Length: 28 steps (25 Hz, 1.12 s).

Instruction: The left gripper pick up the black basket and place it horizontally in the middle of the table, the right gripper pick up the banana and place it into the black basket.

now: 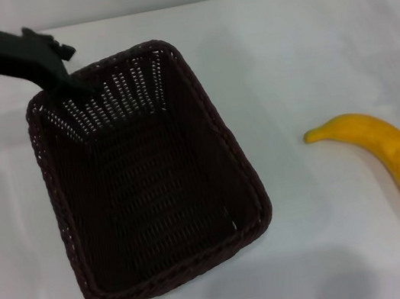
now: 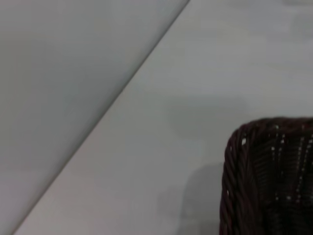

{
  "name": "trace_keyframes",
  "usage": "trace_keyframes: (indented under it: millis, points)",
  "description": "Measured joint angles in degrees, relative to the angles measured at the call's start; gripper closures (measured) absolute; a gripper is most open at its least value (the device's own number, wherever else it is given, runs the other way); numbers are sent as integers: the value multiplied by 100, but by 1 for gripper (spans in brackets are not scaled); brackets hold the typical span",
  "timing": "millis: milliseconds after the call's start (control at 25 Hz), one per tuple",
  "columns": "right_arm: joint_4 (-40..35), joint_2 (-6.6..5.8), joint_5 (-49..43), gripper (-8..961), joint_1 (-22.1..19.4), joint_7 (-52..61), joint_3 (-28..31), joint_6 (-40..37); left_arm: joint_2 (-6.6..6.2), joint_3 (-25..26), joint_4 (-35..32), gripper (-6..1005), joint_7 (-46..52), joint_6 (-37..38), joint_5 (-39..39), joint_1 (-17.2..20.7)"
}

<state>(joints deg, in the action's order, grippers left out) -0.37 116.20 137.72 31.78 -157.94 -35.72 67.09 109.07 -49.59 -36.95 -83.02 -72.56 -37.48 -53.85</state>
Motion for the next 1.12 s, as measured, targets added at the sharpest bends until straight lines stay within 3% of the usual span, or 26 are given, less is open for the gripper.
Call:
trace_keyframes:
  millis: [200,560,720,800,1000,1120]
  points:
    - [27,0,0,88,5,1,1,50,136,-21,471,115,-362,650,54,-12]
    - [32,-1,0,88,-6,9,4,103,298,-34,641,124,-608,1101,-38,37]
    - [31,-3,0,89,-41,9,13,103,447,-37,560,179,-717,1343,-71,154]
    - [21,-7,0,89,-44,9,16,103,469,-52,558,206,-733,1335,-70,154]
    - [-9,-12,0,89,-37,9,14,103,587,-60,466,386,-725,1371,-71,172]
    - [-23,-22,0,89,-35,9,38,99,602,-33,381,414,-618,1326,-122,195]
